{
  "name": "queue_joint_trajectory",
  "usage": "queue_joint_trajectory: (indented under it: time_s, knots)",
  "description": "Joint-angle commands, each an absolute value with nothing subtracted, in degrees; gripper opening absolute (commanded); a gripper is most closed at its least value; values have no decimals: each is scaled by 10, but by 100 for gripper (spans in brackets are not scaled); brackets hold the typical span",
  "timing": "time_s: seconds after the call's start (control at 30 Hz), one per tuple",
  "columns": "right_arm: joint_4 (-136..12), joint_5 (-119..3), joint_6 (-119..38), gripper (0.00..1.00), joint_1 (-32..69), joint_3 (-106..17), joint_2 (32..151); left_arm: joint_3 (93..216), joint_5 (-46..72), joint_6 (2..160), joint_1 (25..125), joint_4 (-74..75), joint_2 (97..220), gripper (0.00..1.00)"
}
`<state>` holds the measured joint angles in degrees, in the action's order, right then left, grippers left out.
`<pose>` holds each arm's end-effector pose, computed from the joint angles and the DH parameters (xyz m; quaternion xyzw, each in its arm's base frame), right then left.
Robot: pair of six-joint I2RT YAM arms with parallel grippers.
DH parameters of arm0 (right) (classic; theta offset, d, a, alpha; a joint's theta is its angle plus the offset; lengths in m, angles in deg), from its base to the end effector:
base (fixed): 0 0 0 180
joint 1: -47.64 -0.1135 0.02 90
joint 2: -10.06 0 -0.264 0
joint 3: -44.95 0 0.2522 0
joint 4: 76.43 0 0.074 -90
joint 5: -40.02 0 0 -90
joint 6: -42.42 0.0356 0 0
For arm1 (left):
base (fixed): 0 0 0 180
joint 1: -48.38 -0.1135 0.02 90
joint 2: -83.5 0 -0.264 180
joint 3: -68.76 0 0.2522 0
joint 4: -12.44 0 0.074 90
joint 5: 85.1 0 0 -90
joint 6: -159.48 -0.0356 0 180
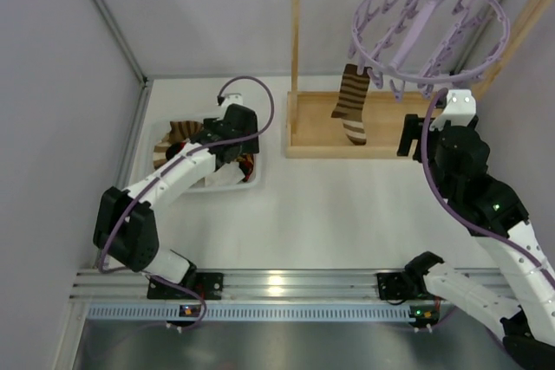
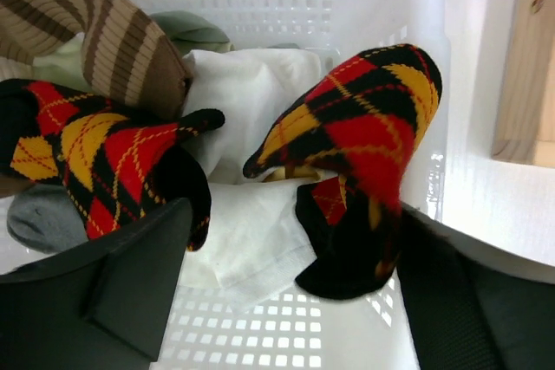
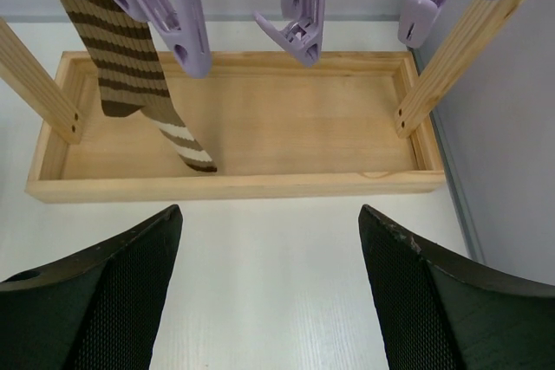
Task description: Remove the socks clipped to the hanger
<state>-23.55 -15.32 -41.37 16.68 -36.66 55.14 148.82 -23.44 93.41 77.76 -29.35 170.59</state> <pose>0.1265 0.0523 0.4215 0.0106 0.7846 -0.0437 0.6183 0.2926 -0.1453 0.2670 -0.0428 0.9107 0.0518 0.4075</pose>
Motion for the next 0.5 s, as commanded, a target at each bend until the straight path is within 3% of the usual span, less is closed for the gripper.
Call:
queue_joint_trajectory:
  time_s: [0.0,0.23,0.4,0.47]
  knots:
    - [-238,-146,-404,79,169,-357,538,1483,-247,939,776,-287,1638,99]
    - [-236,-146,-399,79,170,-350,524,1481,-250,937,776,-287,1584,99]
    - [-236,-149,-399,79,170,-343,524,1487,-201,937,775,-284,1578,99]
    - [-240,-152,-398,79,170,-339,524,1491,-159,945,776,-281,1586,94]
